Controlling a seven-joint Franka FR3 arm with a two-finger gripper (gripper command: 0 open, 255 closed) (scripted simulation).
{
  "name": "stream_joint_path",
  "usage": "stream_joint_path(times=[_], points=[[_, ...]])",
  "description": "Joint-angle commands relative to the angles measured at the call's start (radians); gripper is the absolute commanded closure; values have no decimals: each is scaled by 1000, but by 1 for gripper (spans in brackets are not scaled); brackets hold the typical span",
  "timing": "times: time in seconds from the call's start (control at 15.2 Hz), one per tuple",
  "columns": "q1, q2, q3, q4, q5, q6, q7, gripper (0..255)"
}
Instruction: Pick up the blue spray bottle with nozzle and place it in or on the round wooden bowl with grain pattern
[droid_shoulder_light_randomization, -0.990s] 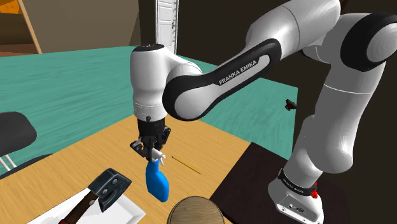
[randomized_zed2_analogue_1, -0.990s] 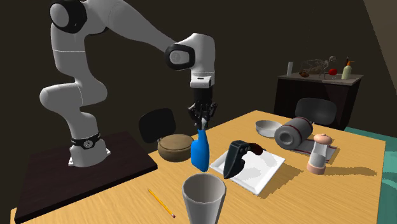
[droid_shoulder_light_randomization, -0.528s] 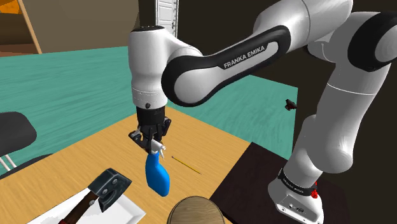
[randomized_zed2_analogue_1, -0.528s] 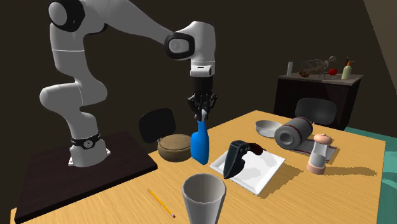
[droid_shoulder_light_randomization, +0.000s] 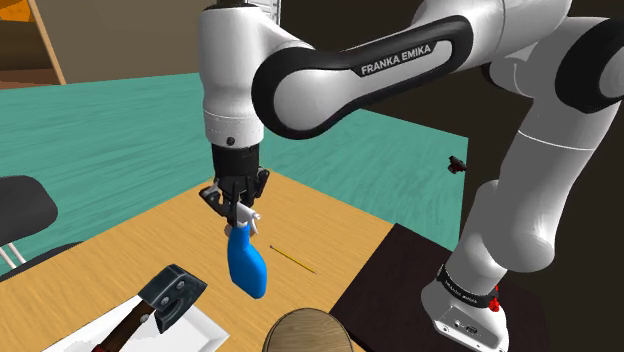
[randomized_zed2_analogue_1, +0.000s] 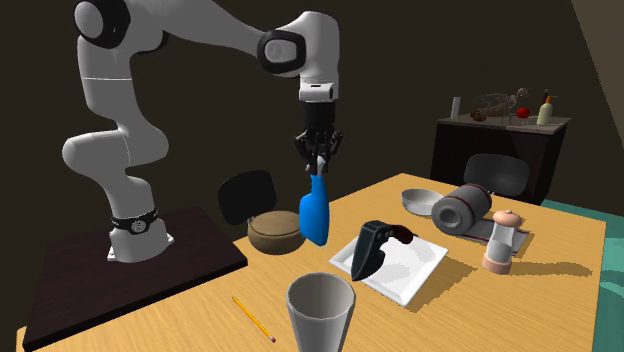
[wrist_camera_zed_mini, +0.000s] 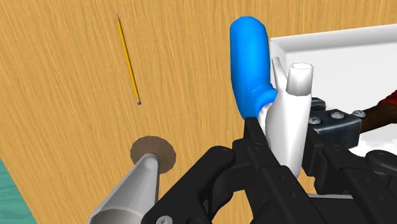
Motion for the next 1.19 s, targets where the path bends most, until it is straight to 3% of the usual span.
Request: stream_joint_path(times=[0.0, 0.53, 1.12], points=[[-1, -9, 0, 20, 5, -28, -4, 255], [-2, -22, 0, 104, 13, -124, -10, 255], [41, -302, 23, -44, 154, -220, 19, 255]])
